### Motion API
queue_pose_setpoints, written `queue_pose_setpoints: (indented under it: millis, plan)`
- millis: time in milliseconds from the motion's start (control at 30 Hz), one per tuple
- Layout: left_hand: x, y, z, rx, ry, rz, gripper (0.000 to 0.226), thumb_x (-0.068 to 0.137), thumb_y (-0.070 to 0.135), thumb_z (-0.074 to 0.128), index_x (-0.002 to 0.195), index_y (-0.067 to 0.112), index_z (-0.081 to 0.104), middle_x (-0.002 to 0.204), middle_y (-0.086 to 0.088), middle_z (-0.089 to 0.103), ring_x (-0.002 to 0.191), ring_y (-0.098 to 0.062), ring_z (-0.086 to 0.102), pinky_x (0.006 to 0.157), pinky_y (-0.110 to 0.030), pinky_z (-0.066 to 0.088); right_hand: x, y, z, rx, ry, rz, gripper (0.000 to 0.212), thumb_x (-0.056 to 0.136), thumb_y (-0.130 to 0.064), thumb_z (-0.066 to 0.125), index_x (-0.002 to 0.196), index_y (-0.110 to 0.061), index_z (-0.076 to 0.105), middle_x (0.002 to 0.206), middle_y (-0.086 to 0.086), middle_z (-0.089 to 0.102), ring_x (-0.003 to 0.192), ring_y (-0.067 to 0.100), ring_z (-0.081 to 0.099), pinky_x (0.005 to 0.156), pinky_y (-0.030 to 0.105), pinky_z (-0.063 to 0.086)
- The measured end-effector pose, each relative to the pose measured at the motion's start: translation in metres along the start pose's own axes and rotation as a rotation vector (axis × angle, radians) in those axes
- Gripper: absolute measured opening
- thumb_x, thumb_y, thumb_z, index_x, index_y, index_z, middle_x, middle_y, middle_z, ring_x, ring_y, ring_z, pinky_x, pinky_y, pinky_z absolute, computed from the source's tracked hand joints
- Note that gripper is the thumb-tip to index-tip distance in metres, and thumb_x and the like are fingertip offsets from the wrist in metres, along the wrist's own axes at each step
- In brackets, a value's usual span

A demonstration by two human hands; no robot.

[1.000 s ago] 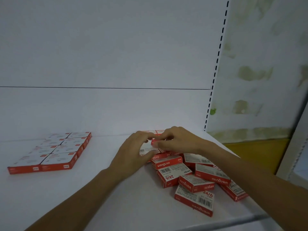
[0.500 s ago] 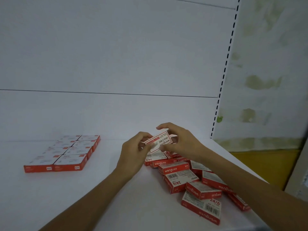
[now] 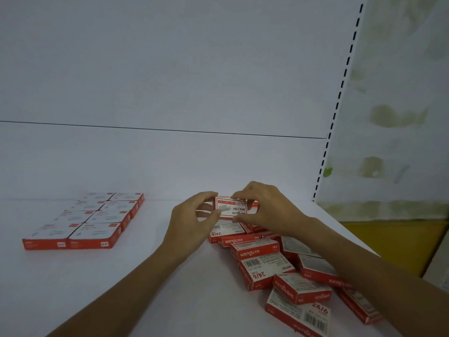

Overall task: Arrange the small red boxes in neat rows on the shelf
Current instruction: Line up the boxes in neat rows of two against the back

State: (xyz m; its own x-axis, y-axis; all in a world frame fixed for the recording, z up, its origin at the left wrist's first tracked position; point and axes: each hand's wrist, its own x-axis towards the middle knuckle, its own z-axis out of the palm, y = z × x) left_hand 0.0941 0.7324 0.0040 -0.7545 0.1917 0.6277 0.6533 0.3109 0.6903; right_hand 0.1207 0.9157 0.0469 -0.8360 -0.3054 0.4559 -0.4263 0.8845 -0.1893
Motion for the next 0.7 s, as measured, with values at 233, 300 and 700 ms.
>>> queue_pose_setpoints:
  millis: [233,300,700]
  plan:
    - [-0.002,-0.012,0.004,0.268,-0.138,-0.004,0.024,0.084,0.021,0.061,0.108,0.023,0.061,0.095,0.012,0.063,0.08,0.001,0.056,0.077,-0.018,0.048,0.02,0.021,0.001,-0.04,0.028,0.148,0.049,0.078,-0.044,0.066,0.121,-0.022,0.06,0.103,0.002,0.058,0.084,0.011,0.054,0.07,0.019,0.042]
    - [-0.003,-0.016,0.005,0.349,-0.244,-0.012,0.019,0.085,0.031,0.059,0.103,0.026,0.064,0.103,0.011,0.063,0.091,-0.003,0.054,0.083,-0.021,0.045,0.026,0.026,0.006,-0.032,0.016,0.215,0.051,0.079,-0.046,0.065,0.123,-0.021,0.058,0.107,0.003,0.059,0.084,0.01,0.052,0.068,0.017,0.041]
    - [0.009,-0.024,0.001,0.312,-0.485,-0.008,0.029,0.086,0.042,0.056,0.113,0.033,0.061,0.115,0.009,0.061,0.098,-0.003,0.051,0.083,-0.017,0.041,0.042,0.032,0.023,0.059,-0.269,0.347,0.024,0.071,-0.029,0.077,0.087,-0.014,0.067,0.091,-0.004,0.058,0.08,0.009,0.055,0.056,0.014,0.038]
